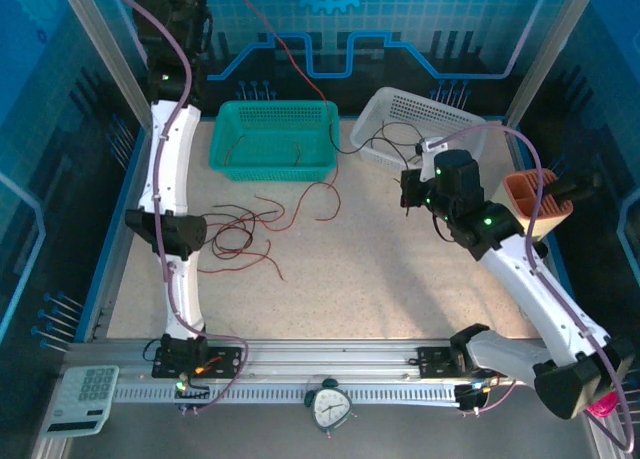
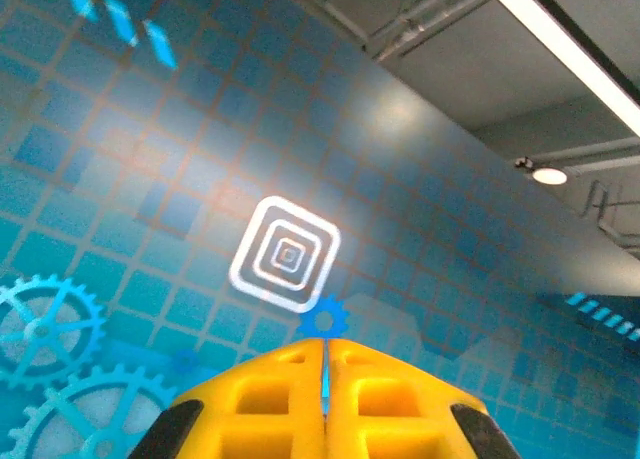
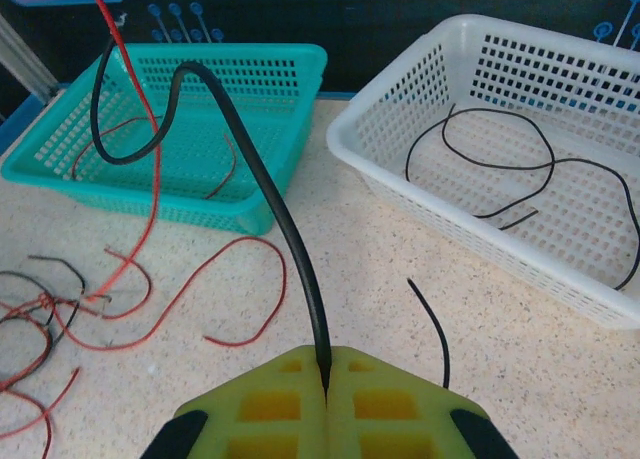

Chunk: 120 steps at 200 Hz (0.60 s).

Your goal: Untangle the cables

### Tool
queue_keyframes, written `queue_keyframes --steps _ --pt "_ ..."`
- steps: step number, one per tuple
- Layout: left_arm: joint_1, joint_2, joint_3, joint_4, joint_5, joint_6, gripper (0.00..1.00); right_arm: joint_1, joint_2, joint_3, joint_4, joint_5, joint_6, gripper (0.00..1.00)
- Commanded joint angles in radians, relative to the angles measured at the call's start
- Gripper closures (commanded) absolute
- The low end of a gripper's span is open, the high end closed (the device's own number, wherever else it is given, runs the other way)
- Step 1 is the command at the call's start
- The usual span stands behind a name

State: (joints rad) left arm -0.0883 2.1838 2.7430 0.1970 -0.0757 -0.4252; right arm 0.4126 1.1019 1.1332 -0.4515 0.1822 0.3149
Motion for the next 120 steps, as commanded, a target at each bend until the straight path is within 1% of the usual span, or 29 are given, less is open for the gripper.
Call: queue_keyframes --steps 1,27,54,75,120 --pt "0.012 0.042 0.035 0.075 -0.048 -0.052 1.0 -0.019 0.081 0.057 0.091 -0.046 0.046 1.0" --pt "0.029 0.072 0.033 0.059 -0.04 -0.042 1.0 -0.021 0.186 0.088 0.148 -0.049 0.044 1.0" --pt "0.033 0.082 -0.007 0.04 -0.008 0.03 1.0 -0.027 0.269 0.132 0.179 -0.069 0.049 1.0" --pt "0.035 0.079 -0.053 0.041 -0.014 0.053 1.0 -0.025 0.324 0.18 0.19 -0.101 0.056 1.0" --pt "0.047 0.084 -0.035 0.033 -0.027 0.059 1.0 -0.025 0.418 0.276 0.196 -0.123 0.064 1.0"
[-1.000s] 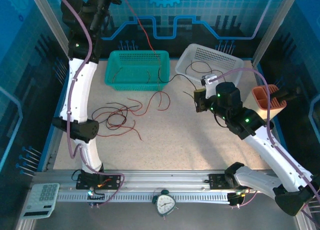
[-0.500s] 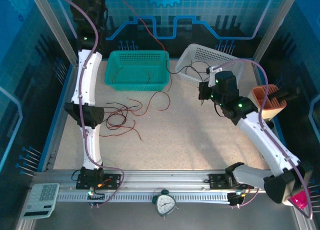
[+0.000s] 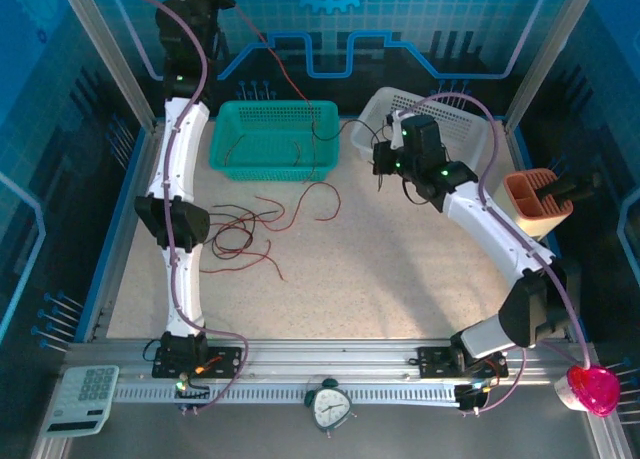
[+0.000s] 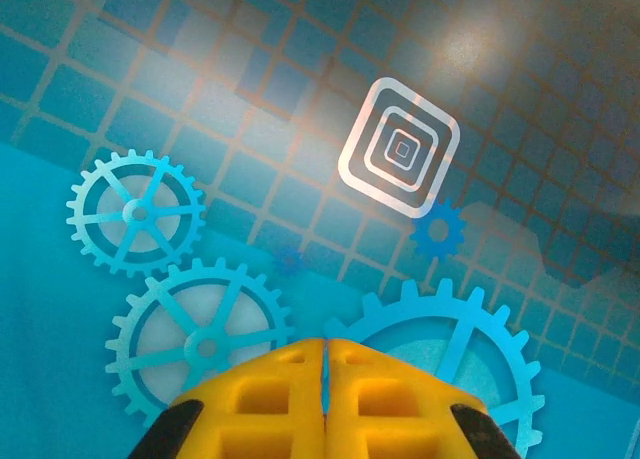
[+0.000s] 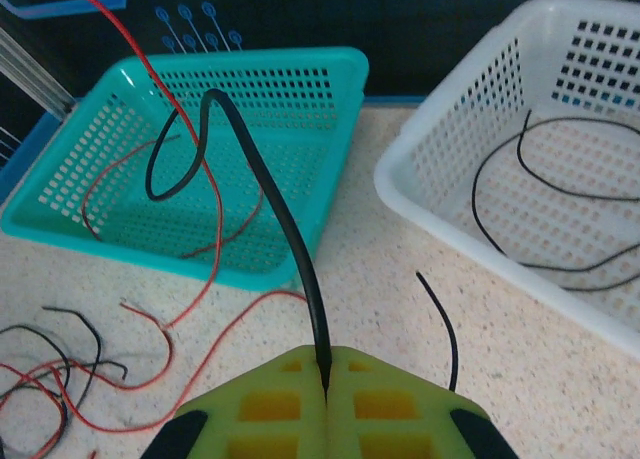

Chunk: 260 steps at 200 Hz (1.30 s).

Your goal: Untangle the cables

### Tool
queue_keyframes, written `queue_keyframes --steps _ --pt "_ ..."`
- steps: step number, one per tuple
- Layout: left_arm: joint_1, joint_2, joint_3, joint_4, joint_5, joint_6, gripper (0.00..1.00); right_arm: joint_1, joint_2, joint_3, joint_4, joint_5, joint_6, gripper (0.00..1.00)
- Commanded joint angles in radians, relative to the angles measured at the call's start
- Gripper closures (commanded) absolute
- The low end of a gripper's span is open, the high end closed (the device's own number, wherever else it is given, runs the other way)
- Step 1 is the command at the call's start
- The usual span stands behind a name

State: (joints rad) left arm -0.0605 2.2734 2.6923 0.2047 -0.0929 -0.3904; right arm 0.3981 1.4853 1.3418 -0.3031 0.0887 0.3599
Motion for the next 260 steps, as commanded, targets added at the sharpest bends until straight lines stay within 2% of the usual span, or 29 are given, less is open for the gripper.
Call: queue_keyframes --steps 1,96,130,183,215,260 --pt "0.019 -0.006 0.016 0.025 -0.009 0.024 1.0 -0.01 0.037 0.068 0.047 -0.03 0.019 1.0" --pt "0.039 -0.024 0.074 0.086 -0.059 -0.051 1.0 -0.011 0.187 0.317 0.047 -0.015 0.04 1.0" --pt "0.039 -0.039 0.037 0.053 -0.003 -0.061 1.0 -0.011 0.236 0.347 0.037 -0.028 0.048 1.0" --pt "0.016 -0.155 -0.348 0.09 0.167 -0.041 1.0 -0.013 0.267 0.236 0.086 -0.065 0.065 1.0" --pt "-0.003 -0.271 -0.653 0.19 0.169 -0.038 1.0 -0.012 0.238 0.193 0.082 -0.097 0.063 1.0" --pt "-0.065 -0.383 -0.928 0.199 0.126 0.046 1.0 -0.011 0.176 0.142 0.071 -0.204 0.061 1.0"
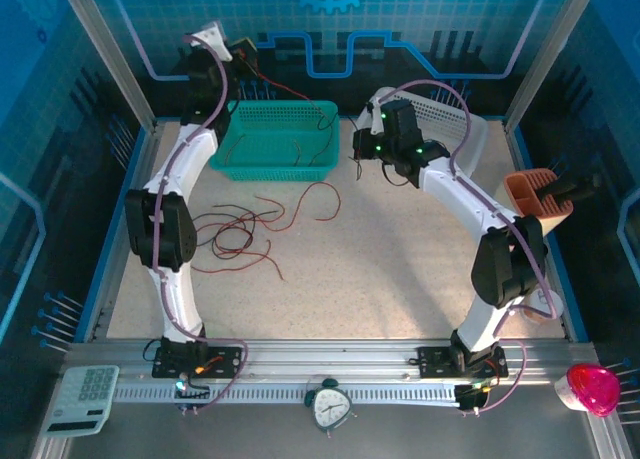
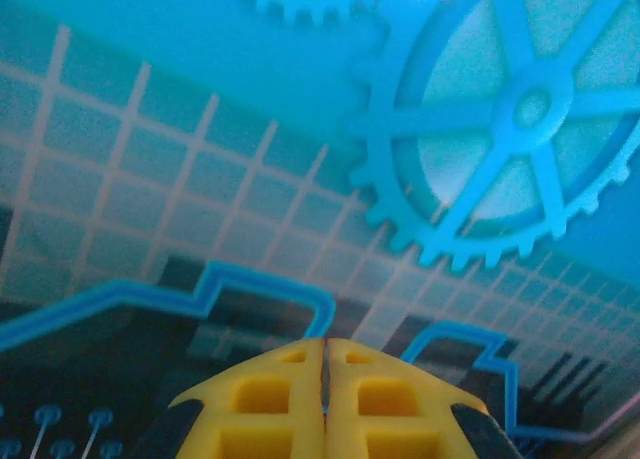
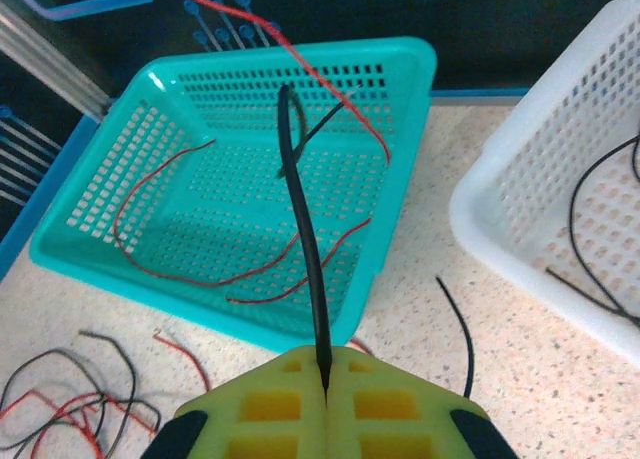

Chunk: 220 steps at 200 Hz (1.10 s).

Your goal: Untangle the cables

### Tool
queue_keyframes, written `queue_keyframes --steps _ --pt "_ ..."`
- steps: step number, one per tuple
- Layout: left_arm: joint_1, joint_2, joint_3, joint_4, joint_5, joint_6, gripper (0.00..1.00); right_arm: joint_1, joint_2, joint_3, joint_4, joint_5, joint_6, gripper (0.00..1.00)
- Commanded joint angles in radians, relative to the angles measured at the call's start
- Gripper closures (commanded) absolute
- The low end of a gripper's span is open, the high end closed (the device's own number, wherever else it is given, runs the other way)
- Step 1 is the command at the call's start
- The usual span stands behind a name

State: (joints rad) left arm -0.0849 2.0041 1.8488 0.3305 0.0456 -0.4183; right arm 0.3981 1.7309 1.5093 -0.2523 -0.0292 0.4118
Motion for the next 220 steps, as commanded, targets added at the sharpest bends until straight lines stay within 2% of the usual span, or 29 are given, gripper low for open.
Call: queue_keyframes --steps 1,24,58,81,116,157,207,220 --pt "-0.043 -0.116 -0.09 0.072 -0.013 0.078 1.0 -0.011 -0.073 -0.026 0.02 -0.09 0.009 1.0" --pt "-0.079 -0.151 -0.2 0.08 -0.057 0.134 1.0 -0.002 -0.115 -0.049 0.014 -0.162 0.006 1.0" --pt "-0.109 -0.148 -0.255 0.023 -0.095 0.164 1.0 0.007 -0.202 -0.1 0.079 -0.29 0.004 1.0" --pt "-0.113 -0.148 -0.292 0.0 -0.134 0.178 1.0 0.006 -0.266 -0.124 0.093 -0.291 0.014 1.0" --pt "-0.11 -0.147 -0.321 -0.065 -0.205 0.229 1.0 0.002 -0.347 -0.151 0.055 -0.173 0.02 1.0" --pt "-0.095 -0.111 -0.295 -0.214 -0.219 0.255 1.0 -0.006 -0.404 -0.174 0.029 0.011 0.024 1.0" --pt "-0.092 -0.043 -0.218 -0.406 -0.215 0.277 1.0 -0.007 -0.353 -0.154 0.054 0.208 0.011 1.0" --pt "-0.092 -0.024 -0.186 -0.467 -0.214 0.286 0.96 -0.01 -0.327 -0.141 0.065 0.252 0.003 1.0"
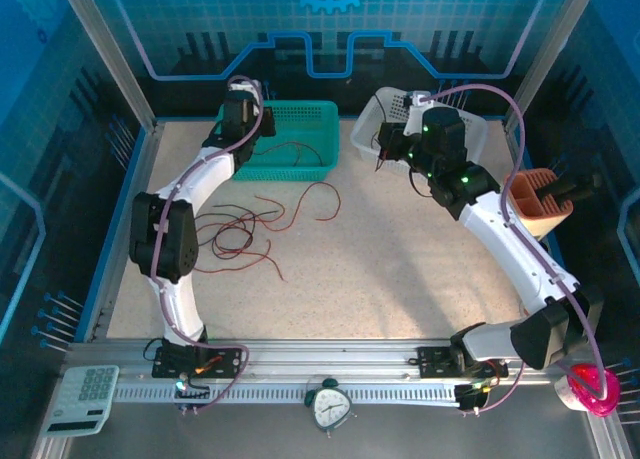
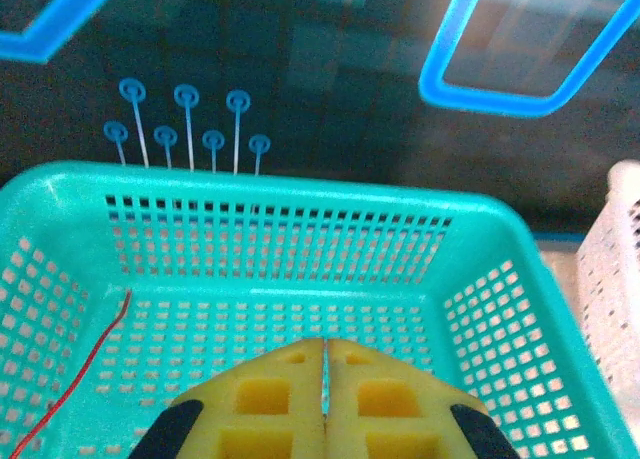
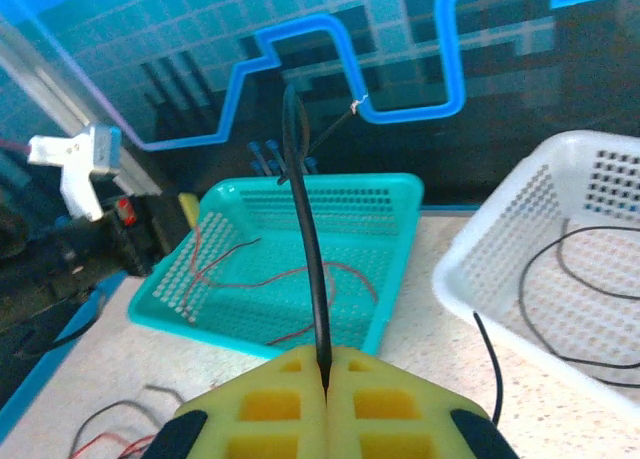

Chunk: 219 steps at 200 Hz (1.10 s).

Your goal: Untangle the cables

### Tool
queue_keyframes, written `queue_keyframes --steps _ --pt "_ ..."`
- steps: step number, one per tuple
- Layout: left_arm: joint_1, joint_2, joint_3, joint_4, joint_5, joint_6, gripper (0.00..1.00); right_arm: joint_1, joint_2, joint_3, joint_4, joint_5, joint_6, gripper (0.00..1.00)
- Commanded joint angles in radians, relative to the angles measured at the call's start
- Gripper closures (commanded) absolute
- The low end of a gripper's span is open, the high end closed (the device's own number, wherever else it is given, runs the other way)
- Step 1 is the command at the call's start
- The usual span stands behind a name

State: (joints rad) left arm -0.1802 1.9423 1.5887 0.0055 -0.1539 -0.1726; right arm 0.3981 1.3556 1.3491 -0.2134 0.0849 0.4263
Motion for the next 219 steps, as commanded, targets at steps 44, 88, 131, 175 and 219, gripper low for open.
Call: queue_keyframes --steps 44,88,131,175,219 --pt "0.005 0.086 0.145 -0.27 -0.016 0.06 0.72 -0.023 0.154 0.097 0.06 0.227 -0.035 1.0" --pt "0.008 0.116 0.214 -0.362 -0.037 0.059 0.42 -0.047 0.27 0.203 0.05 0.272 -0.054 1.0" --pt "0.011 0.133 0.275 -0.43 -0.05 0.048 0.18 -0.081 0.334 0.254 0.052 0.297 -0.055 1.0" --pt "0.011 0.085 0.284 -0.437 0.003 0.02 0.1 -0.117 0.378 0.286 0.049 0.318 -0.043 1.0" --pt "0.021 -0.013 0.243 -0.477 0.046 -0.049 0.08 -0.15 0.418 0.307 0.054 0.336 -0.034 1.0"
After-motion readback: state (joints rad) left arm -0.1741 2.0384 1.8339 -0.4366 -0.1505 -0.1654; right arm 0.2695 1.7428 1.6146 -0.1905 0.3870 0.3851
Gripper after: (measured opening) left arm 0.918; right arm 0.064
